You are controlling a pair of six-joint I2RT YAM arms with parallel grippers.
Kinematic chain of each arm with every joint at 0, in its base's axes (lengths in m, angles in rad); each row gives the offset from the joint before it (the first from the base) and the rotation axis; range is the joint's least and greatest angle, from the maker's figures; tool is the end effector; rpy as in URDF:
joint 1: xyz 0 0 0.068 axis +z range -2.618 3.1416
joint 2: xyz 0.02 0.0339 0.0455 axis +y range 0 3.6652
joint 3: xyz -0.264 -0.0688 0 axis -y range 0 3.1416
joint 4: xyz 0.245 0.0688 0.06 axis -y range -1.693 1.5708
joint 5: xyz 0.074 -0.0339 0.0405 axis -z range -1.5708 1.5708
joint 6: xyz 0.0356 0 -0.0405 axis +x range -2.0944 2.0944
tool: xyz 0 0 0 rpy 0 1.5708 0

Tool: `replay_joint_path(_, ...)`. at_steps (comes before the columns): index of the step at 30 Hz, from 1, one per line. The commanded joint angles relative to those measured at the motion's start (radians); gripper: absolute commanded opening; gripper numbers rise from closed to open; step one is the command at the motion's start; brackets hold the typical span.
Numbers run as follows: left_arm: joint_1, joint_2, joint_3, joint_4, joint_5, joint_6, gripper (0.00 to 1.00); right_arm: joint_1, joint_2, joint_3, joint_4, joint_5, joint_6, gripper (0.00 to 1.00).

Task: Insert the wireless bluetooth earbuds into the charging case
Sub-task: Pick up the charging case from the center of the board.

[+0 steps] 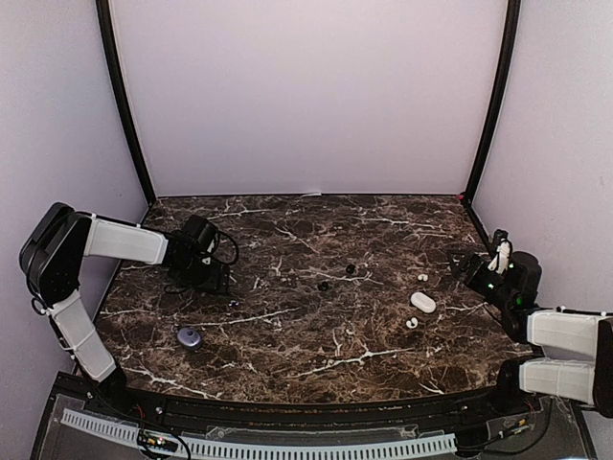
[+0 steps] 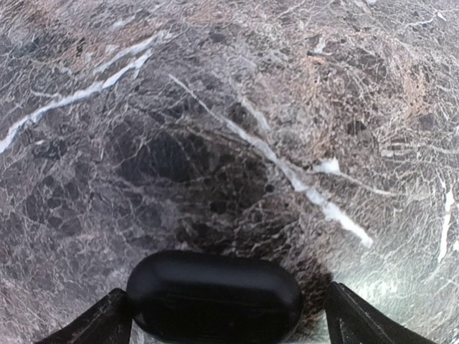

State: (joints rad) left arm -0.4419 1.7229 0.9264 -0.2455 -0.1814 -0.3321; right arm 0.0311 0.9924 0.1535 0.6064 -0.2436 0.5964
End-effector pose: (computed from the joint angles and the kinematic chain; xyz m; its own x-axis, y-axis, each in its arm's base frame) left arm 0.3003 -0.1350 0.1471 -0.8482 0.0465 -0.5277 0.0654 0.9977 -0.0172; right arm 0.1893 0.0145 0.1674 -0.3393 0.5348 -0.7739 -0.0897 0.8005 0.5925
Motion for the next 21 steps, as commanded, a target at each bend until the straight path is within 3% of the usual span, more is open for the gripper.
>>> replay_joint_path(1, -0.004, 0.027, 0.028, -0.048, -0.025, 0.020, 0.93, 0.006, 0.001, 0.012, 0.052, -0.011, 0.000, 0.99)
replay_joint_path(9, -0.004, 0.028, 0.037, -0.064, -0.061, 0.015, 0.71, 0.006, 0.004, 0.017, 0.052, -0.019, -0.004, 0.99)
replay_joint_path(15, -0.004, 0.001, 0.036, -0.056, -0.052, 0.022, 0.64, 0.008, 0.011, 0.024, 0.067, -0.054, -0.009, 0.99)
replay_joint_path(21, -0.019, -0.113, -0.007, 0.057, 0.065, 0.080, 0.62, 0.062, 0.033, 0.051, 0.084, -0.096, -0.044, 0.99)
